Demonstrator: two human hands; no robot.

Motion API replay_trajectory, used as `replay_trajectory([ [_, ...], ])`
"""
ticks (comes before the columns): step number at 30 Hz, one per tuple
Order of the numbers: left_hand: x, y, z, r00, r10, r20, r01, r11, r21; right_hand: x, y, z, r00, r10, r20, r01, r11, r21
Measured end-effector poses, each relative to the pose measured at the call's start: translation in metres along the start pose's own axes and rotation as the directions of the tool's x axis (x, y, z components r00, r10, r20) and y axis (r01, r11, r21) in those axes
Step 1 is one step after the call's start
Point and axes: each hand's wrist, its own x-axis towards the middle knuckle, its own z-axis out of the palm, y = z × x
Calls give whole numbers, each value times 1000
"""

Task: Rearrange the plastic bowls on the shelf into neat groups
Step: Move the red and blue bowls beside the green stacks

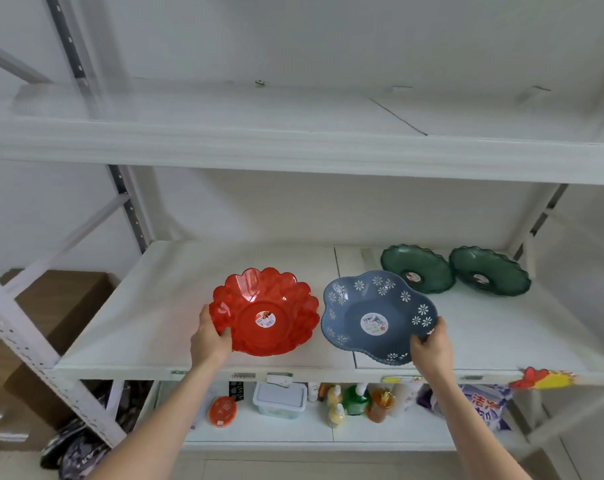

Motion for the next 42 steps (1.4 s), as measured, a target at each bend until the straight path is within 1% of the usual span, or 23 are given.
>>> replay_trajectory([
  [4,-31,25,44,1000,-4,7,4,1000,20,24,29,-48,1000,22,-2,-22,1000,-9],
  [8,-54,49,86,998,32,46,-33,999,37,40,63,-87,997,36,-64,-37,999,-7],
  [10,-69,62,113,998,19,54,-20,999,34,52,82,-109,996,31,-79,-33,999,-13],
  [12,-86,74,139,998,10,61,-11,1000,23,64,99,-131,994,60,-92,-61,998,-3],
  [16,-118,104,201,997,16,75,-17,1000,8,100,137,-179,995,55,-89,-55,998,6],
  [21,-159,138,282,998,-32,50,34,999,-34,155,183,-237,997,29,-65,-30,999,-17],
  [24,-181,153,326,998,-55,38,57,995,-78,182,207,-265,998,48,-46,-49,999,-17],
  [28,-193,164,367,995,-87,49,92,989,-115,213,239,-279,997,62,-46,-61,998,6],
  [31,-193,164,389,995,-90,43,94,991,-93,229,260,-277,997,73,-35,-72,997,21],
  [37,-178,154,421,996,-95,5,95,992,-86,249,298,-258,996,87,-21,-86,996,27],
  [42,-170,146,437,996,-82,-30,80,995,-67,260,315,-248,993,114,-3,-114,993,35],
])
